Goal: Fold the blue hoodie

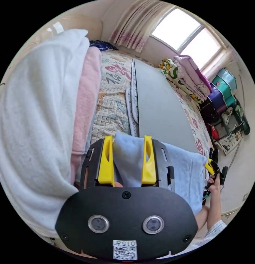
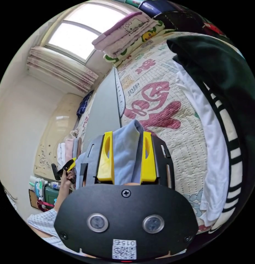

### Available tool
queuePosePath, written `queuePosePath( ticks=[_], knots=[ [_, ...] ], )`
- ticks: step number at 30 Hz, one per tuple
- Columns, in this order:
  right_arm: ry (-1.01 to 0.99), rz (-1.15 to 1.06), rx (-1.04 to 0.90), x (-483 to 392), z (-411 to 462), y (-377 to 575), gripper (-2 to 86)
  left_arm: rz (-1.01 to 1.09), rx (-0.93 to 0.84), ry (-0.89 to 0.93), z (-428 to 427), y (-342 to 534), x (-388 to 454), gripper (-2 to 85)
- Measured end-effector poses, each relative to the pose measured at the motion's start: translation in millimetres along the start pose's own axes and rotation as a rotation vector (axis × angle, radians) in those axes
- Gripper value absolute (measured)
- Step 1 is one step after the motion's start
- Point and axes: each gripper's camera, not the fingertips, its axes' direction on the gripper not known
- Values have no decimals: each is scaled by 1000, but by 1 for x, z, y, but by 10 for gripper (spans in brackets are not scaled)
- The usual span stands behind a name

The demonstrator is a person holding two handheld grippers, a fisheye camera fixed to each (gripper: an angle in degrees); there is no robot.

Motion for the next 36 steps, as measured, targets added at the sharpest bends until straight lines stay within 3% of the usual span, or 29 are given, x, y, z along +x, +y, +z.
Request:
queuePosePath(
  ticks=[4,10,17,21,24,28,31,33,36],
  knots=[
    [-129,88,-8,27,19,-13,118,-124,51,142,-2,8,-39,82],
    [-22,83,-4,27,30,-9,55,-69,52,147,-2,8,-54,23],
    [96,-80,240,-12,-11,25,45,-75,255,372,-41,6,-70,9],
    [159,-143,377,-24,-20,45,46,87,292,291,-49,-2,-43,10],
    [178,-97,317,-7,5,59,53,113,251,247,-33,-8,-34,14],
    [350,-44,308,-2,26,95,58,88,147,171,-9,-11,-36,32],
    [386,-207,318,-47,35,133,65,69,152,172,-12,-12,-36,54],
    [294,-408,266,-96,52,167,72,55,144,166,-10,-13,-36,65],
    [23,-758,35,-183,105,251,83,34,102,169,1,-15,-32,79]
  ],
)
